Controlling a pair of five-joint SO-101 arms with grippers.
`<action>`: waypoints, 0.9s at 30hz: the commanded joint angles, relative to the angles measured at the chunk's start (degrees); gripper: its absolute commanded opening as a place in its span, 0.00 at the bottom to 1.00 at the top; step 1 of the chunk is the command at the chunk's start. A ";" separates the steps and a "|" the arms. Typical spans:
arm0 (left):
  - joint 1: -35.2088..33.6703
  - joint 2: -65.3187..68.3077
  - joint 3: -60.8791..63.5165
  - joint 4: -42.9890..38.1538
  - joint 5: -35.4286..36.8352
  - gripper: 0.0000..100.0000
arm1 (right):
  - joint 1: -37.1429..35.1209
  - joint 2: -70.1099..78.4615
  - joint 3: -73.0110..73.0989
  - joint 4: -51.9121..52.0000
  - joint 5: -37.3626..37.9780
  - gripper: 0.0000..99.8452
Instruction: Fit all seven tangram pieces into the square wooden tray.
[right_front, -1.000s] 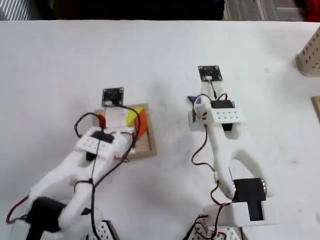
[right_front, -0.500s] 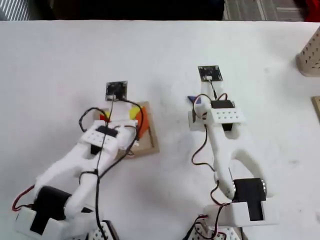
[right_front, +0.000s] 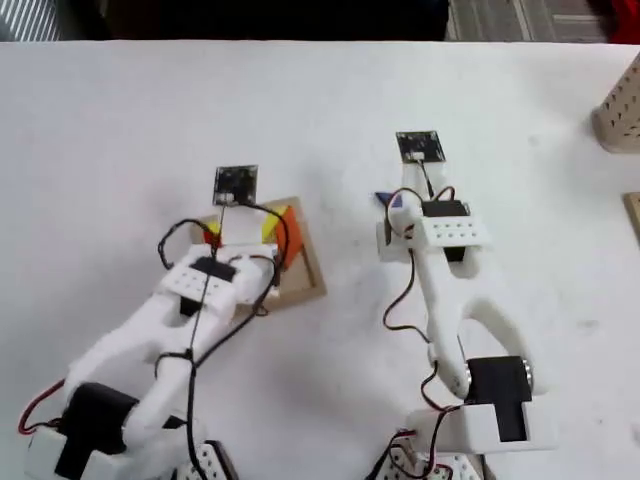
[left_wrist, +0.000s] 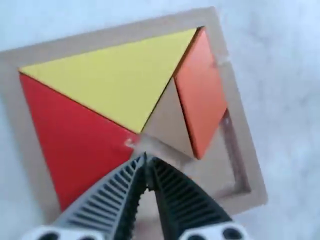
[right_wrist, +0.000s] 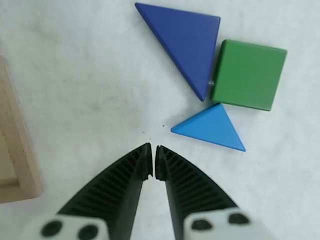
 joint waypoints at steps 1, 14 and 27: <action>1.01 -5.05 0.79 0.62 -0.70 0.02 | -0.48 -2.15 -0.44 -0.92 -0.35 0.02; -0.31 -26.59 10.29 0.26 -8.09 0.02 | 1.80 -2.24 -0.88 -0.66 -0.97 0.02; -12.18 -23.16 5.45 0.70 -4.22 0.27 | 7.08 -2.24 -2.81 -0.84 -4.84 0.02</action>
